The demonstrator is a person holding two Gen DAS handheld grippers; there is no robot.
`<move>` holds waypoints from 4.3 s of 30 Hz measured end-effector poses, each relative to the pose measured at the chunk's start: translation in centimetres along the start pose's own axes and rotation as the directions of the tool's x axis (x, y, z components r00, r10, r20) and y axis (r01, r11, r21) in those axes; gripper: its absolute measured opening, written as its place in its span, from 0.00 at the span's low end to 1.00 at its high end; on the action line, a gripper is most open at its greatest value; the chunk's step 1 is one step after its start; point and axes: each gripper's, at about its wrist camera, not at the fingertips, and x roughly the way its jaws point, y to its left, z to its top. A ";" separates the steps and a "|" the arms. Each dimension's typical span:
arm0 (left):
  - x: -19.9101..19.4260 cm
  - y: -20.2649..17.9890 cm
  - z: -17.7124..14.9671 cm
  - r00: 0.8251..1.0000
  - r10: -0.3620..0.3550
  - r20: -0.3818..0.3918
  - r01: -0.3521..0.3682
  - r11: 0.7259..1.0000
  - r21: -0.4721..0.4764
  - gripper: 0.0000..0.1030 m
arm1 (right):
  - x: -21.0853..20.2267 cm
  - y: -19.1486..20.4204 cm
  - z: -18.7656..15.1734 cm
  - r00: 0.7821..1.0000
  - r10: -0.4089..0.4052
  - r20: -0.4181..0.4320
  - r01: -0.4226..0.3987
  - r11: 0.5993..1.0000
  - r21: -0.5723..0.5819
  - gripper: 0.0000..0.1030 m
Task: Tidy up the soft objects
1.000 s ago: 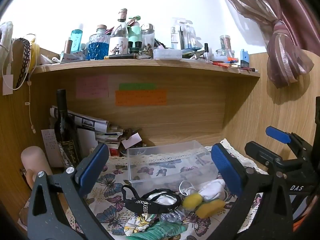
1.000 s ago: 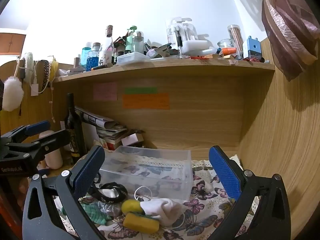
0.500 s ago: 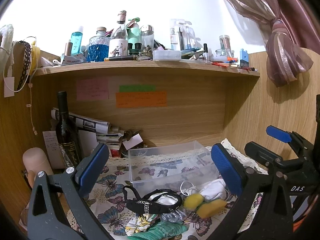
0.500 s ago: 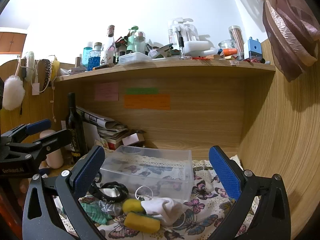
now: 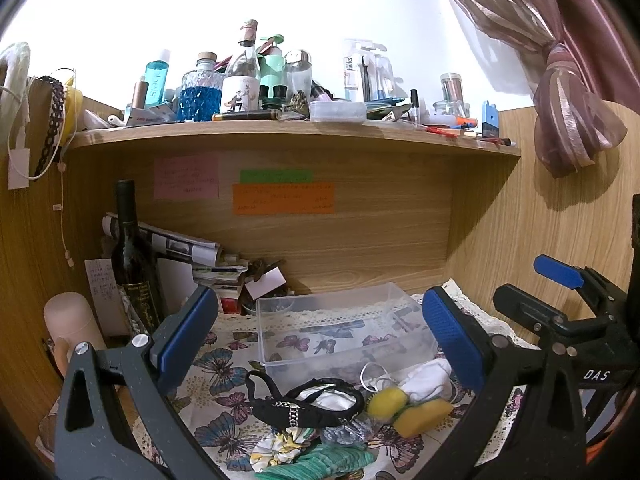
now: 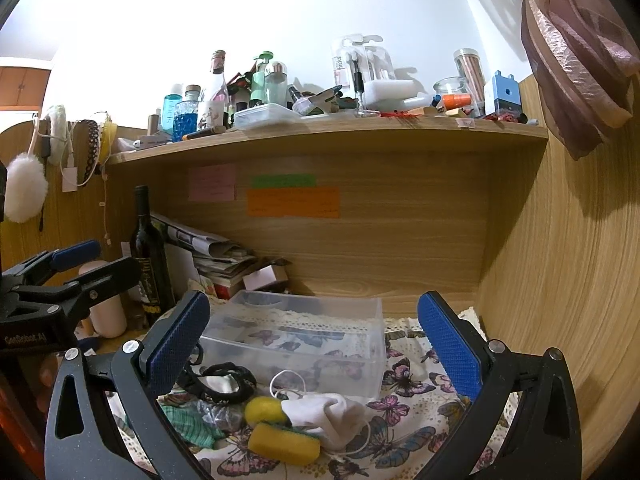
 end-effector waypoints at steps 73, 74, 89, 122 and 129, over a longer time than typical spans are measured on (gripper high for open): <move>11.7 5.6 -11.4 0.870 -0.068 -0.489 -0.002 0.990 -0.141 0.62 | 10.3 -4.0 -9.2 0.867 0.178 -0.466 -0.132 0.983 0.131 0.54; 11.7 5.5 -11.4 0.872 -0.068 -0.485 0.001 0.991 -0.137 0.60 | 10.4 -4.0 -9.4 0.863 0.179 -0.472 -0.134 0.983 0.127 0.52; 10.5 6.8 -10.4 0.885 -0.057 -0.463 -0.024 0.986 -0.166 0.30 | 9.6 -3.9 -8.4 0.896 0.143 -0.420 -0.112 0.989 0.099 0.20; 8.5 5.2 -6.7 0.917 -0.121 -0.381 0.066 0.986 -0.154 0.14 | 6.8 -5.3 -2.5 0.977 0.094 -0.192 -0.081 0.994 0.076 0.19; 8.6 4.5 -2.8 0.945 -0.116 -0.306 0.082 0.989 -0.121 0.13 | 7.1 -4.7 -0.7 0.984 0.112 -0.140 -0.105 0.993 0.056 0.19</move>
